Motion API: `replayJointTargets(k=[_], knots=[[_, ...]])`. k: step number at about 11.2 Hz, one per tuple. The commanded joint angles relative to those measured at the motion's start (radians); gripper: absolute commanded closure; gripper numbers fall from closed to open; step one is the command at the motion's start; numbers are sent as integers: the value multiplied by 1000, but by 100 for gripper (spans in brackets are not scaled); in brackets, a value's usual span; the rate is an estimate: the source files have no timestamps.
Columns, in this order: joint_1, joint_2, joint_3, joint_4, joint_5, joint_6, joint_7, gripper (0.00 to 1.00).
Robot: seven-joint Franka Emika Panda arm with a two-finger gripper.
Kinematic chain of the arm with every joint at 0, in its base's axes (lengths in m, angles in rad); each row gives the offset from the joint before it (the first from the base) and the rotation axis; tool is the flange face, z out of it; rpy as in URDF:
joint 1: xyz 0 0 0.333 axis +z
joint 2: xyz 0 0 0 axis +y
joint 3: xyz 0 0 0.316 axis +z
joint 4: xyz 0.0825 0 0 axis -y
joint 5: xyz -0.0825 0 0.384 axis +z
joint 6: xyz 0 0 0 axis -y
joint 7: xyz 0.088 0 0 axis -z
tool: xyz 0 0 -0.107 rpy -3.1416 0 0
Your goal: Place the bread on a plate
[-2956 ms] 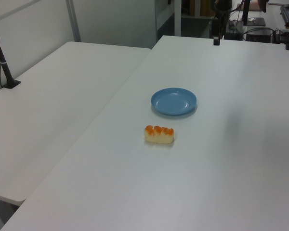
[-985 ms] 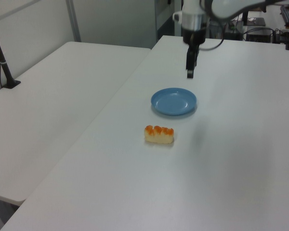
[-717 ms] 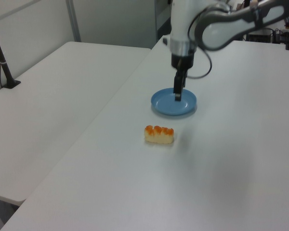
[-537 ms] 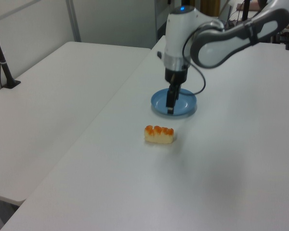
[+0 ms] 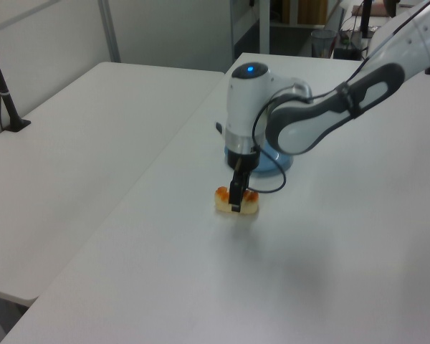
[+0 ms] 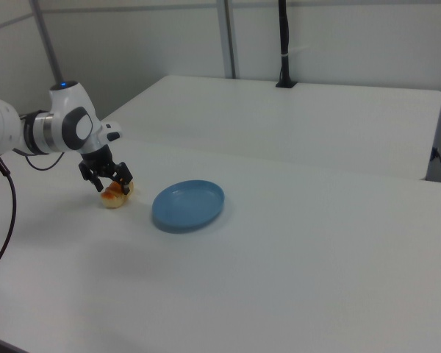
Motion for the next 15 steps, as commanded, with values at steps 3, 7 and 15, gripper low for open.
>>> replayJointTargets(k=[3,7,15], knots=[[12,45,-24,45,-3,33,14,52],[-10,-47,-32,47,11,-121,-86,58],[-180,-56,-173,74,55,-116,-314,46]])
